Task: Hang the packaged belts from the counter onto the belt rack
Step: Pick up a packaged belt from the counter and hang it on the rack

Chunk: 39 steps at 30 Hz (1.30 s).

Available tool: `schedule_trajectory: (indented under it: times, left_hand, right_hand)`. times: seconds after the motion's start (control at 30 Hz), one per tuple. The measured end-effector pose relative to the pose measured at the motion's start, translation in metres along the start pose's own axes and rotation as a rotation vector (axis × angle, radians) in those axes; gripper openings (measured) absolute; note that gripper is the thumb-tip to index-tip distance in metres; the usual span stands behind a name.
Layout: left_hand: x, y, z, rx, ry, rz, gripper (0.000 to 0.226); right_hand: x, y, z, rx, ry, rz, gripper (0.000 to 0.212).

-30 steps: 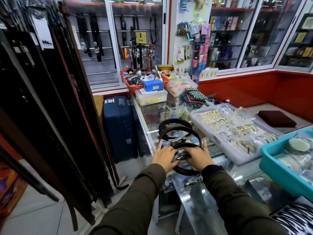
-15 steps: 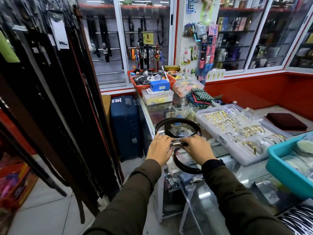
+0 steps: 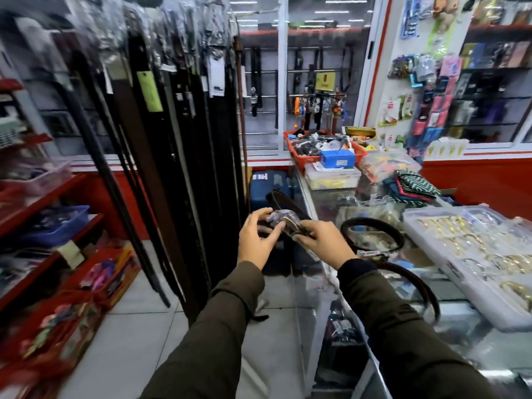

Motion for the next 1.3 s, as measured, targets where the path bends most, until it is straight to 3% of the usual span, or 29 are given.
schedule_trajectory:
  times: [0.1, 0.27, 0.4, 0.7, 0.87, 1.07, 1.3]
  left_hand:
    - [0.016, -0.011, 0.001, 0.206, 0.002, -0.231, 0.015]
    - [0.039, -0.028, 0.005, 0.352, -0.007, -0.351, 0.019]
    - [0.064, -0.026, 0.019, 0.306, 0.056, -0.312, 0.019]
    - [0.128, 0.007, 0.05, 0.23, 0.232, -0.46, 0.024]
    - [0.158, 0.014, 0.065, 0.267, 0.254, -0.556, 0.028]
    - [0.207, 0.045, 0.092, 0.183, 0.269, -0.593, 0.034]
    - [0.27, 0.086, 0.136, 0.049, 0.355, -0.553, 0.015]
  right_hand:
    - [-0.019, -0.02, 0.01, -0.004, -0.041, 0.189, 0.02]
    - [-0.04, -0.043, 0.019, 0.007, -0.1, 0.302, 0.024]
    - [-0.05, -0.063, 0.022, 0.013, -0.107, 0.367, 0.04]
    - [-0.049, -0.12, 0.044, 0.043, 0.021, 0.626, 0.015]
    - [-0.053, -0.165, 0.071, 0.048, 0.067, 0.788, 0.018]
    - [-0.042, -0.226, 0.103, 0.1, 0.125, 0.921, 0.016]
    - [-0.02, -0.303, 0.139, 0.085, 0.148, 1.194, 0.026]
Point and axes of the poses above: each hand's wrist, its own z-axis towards the middle knuckle, its own x-axis out of the back of the hand, y = z × x, the point moved 8 cm from there along z, towards the middle knuckle, and after that the axes turned 9 degrees about y, right-handed, at the moved point
